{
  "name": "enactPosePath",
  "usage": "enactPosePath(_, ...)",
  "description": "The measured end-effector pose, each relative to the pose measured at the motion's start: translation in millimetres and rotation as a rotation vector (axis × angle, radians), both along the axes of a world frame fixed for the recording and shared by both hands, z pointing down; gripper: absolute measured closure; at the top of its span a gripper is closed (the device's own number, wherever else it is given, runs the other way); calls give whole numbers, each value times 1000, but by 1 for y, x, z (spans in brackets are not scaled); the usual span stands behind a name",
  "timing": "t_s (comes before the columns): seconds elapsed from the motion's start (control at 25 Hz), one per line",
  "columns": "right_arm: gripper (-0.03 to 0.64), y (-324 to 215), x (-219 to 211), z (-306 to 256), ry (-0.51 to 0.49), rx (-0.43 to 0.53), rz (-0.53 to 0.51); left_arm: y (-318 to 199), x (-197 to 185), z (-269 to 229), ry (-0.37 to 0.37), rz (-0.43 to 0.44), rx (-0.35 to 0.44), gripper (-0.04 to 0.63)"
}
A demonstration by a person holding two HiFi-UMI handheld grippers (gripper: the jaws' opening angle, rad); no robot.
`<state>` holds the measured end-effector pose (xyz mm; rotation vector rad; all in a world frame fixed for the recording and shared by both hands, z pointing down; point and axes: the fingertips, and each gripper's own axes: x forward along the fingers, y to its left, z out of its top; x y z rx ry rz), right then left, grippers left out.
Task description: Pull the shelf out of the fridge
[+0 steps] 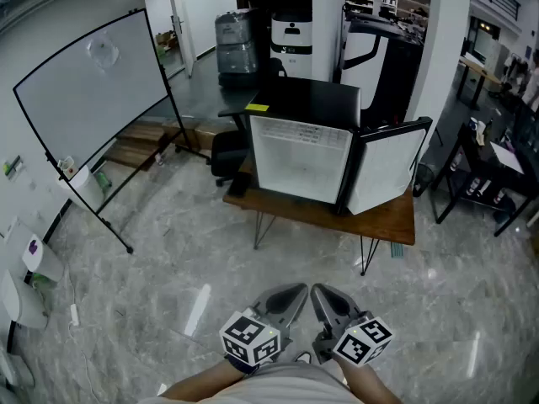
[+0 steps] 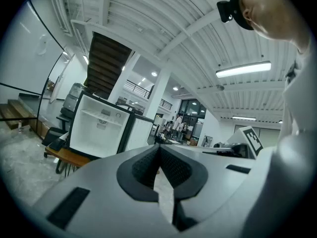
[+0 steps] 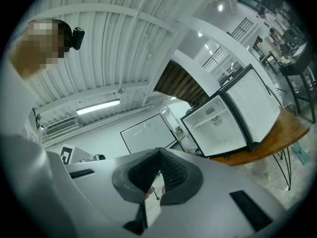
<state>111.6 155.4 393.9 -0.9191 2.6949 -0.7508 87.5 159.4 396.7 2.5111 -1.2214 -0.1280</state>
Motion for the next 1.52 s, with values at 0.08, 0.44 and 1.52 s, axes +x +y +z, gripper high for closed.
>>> enactPosePath(0.08, 595, -1, 4, 1, 2, 2, 3, -1, 2, 0, 5, -3, 0, 589)
enactPosePath(0.44, 595, -4, 12, 1, 2, -1, 4, -4, 6, 2, 16, -20, -10, 589)
enactPosePath(1.52, 595, -37, 24, -5, -135, -56, -90, -40, -9, -3, -8, -176, 7, 589)
